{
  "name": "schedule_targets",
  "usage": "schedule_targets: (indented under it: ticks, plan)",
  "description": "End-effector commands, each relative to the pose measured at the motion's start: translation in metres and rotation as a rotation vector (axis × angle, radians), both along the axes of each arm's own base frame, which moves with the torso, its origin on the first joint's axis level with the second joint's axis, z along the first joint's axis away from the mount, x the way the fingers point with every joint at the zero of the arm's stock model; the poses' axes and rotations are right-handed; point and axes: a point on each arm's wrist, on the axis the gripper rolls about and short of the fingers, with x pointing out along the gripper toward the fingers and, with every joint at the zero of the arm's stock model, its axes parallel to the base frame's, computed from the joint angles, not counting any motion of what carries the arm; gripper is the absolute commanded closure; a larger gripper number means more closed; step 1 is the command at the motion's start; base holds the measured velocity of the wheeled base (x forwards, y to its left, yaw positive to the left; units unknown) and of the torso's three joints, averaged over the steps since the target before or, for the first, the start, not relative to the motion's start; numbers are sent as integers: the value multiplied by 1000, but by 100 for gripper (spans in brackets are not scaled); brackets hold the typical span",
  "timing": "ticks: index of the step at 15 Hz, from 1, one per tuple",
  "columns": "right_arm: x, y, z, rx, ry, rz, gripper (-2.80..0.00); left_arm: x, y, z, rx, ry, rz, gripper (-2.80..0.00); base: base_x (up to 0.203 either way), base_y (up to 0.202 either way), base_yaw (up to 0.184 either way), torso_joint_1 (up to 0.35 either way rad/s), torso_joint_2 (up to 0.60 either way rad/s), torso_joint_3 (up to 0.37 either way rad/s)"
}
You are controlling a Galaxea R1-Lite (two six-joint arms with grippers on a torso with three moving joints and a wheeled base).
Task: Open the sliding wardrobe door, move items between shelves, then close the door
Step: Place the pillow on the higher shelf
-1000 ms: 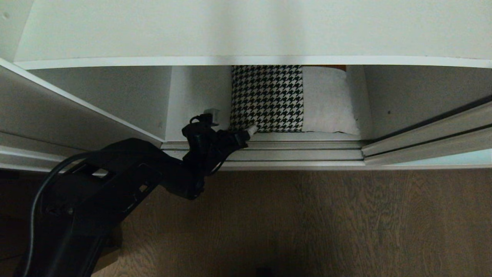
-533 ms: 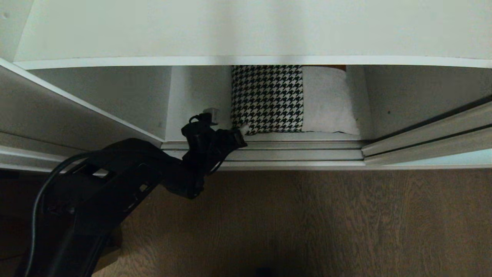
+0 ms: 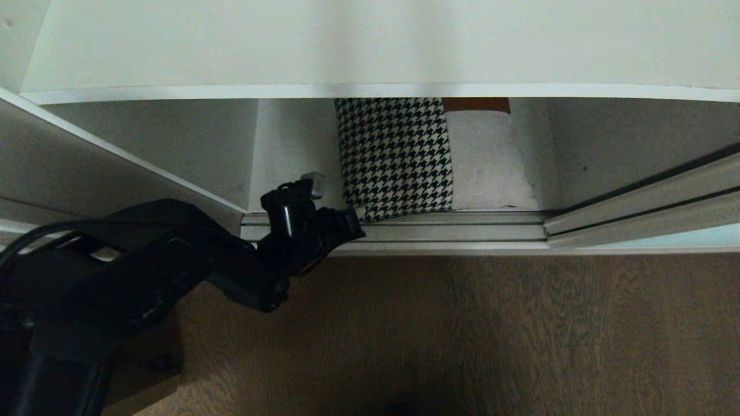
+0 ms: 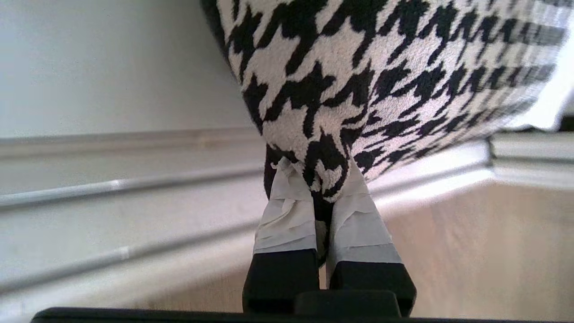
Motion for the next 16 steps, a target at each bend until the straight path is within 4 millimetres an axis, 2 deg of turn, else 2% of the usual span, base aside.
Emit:
schedule_targets:
  ticks: [1, 6, 13, 16]
  plan:
    - [0, 0, 0, 0, -1, 0, 0, -21, 3, 29, -8, 3, -21, 0, 0, 0, 0, 0, 0, 0]
    - [0, 0, 0, 1, -2, 0, 0, -44, 12, -2, 31, 150, -15, 0, 0, 0, 0, 0, 0, 0]
    - [0, 0, 0, 0, -1, 0, 0, -28, 11, -28, 36, 197, 73, 0, 0, 0, 0, 0, 0, 0]
    - [0, 0, 0, 1, -2, -1, 0, -29, 17, -39, 34, 227, 87, 0, 0, 0, 0, 0, 0, 0]
